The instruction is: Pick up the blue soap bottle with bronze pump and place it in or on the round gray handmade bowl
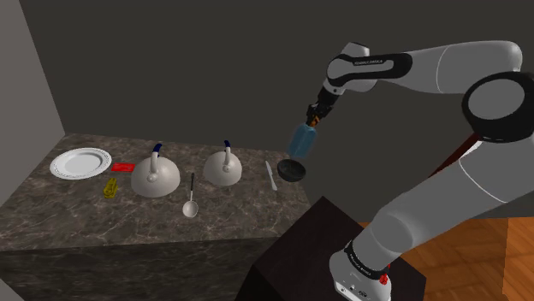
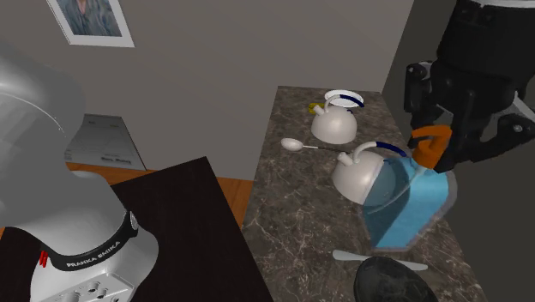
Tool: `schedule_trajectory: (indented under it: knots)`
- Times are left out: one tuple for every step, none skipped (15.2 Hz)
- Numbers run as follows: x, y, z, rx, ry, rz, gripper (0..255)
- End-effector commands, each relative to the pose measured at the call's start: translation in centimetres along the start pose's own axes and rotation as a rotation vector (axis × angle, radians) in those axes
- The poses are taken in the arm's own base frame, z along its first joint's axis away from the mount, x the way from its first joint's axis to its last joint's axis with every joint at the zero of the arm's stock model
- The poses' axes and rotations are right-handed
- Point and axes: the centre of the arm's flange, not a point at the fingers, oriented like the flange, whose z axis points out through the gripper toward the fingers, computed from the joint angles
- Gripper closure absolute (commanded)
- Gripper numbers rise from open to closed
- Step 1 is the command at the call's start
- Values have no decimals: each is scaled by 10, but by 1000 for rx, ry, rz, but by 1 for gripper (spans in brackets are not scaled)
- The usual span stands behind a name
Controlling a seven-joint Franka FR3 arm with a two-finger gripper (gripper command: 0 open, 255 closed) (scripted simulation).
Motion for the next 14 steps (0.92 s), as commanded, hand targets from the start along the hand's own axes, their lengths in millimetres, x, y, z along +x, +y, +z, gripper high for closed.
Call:
schedule_trajectory:
  knots:
    - [13,23,-5,-1,0,-2,255]
    - [19,34,-8,-1,0,-2,255]
    - [26,45,-10,-1,0,-2,255]
    - [32,56,-13,-1,0,-2,255]
    - [39,67,-16,-1,0,-2,255]
    - [43,74,-17,-1,0,-2,255]
    - [43,74,-12,-1,0,-2,255]
    - [42,75,-7,-1,0,-2,255]
    - [42,75,-2,-1,0,-2,255]
    - [41,75,4,-1,0,-2,255]
    - [40,75,9,-1,0,-2,255]
    - [40,75,14,-1,0,-2,255]
    - [39,76,19,-1,0,-2,255]
    - [39,76,25,-1,0,-2,255]
